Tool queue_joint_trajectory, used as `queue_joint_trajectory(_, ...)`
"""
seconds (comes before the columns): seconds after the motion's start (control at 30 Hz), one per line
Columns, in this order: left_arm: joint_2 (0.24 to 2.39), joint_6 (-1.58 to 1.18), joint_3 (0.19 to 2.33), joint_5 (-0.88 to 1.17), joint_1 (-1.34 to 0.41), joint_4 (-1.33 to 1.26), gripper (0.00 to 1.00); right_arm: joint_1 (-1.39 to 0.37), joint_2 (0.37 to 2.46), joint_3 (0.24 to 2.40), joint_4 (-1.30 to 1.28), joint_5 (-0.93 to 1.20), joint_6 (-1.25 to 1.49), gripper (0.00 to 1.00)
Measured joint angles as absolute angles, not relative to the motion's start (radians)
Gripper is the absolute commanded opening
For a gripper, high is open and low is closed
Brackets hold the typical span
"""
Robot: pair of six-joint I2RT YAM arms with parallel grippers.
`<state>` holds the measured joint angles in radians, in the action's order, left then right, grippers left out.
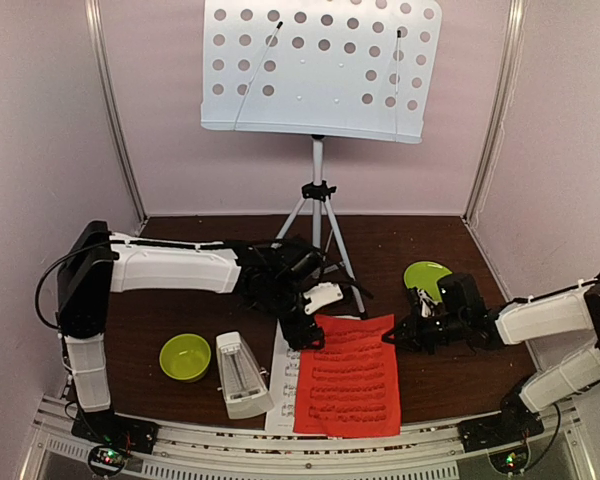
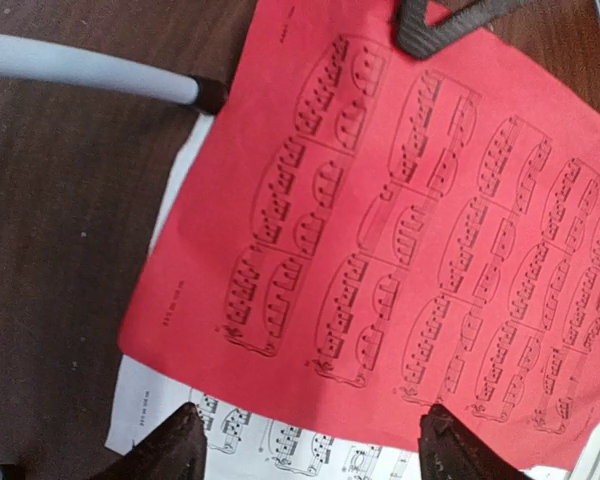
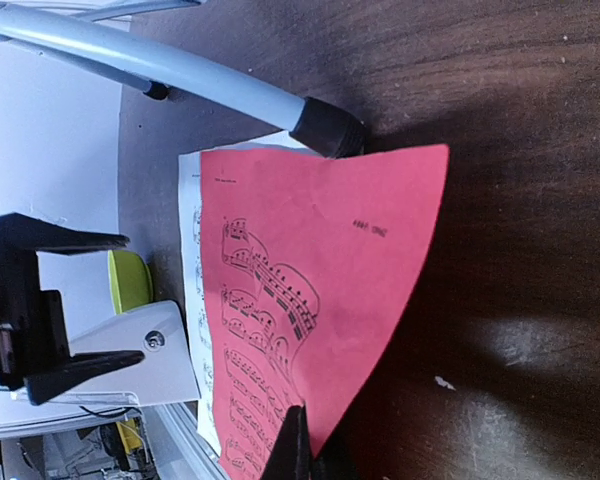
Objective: Set up the instrument practice props
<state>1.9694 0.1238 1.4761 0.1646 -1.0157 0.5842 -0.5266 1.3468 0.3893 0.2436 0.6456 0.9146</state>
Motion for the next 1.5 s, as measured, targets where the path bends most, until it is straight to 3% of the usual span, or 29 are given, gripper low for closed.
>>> queue_joint_trajectory(0.47,1.747,-0.004,1.355,0.161,-0.955,0.428,0.82,-0.538,0.909,0.375,0.089,0.627,0.714,0.00)
queue_joint_trajectory(0.67,1.612,-0.021,1.330,0.145,-0.937,0.341,0.82,-0.556,0.761,0.530,-0.088,0.603,0.516,0.00)
queue_joint_trajectory(1.13,1.461,0.006,1.424,0.057,-0.935,0.382,0.80,-0.764,0.771,1.045,-0.539,0.443,0.065,0.00)
queue_joint_trajectory(1.5,1.419,-0.003,1.744,-0.060,-0.935,0.481,0.70,-0.786,0.885,1.401,-0.563,0.307,-0.021,0.00)
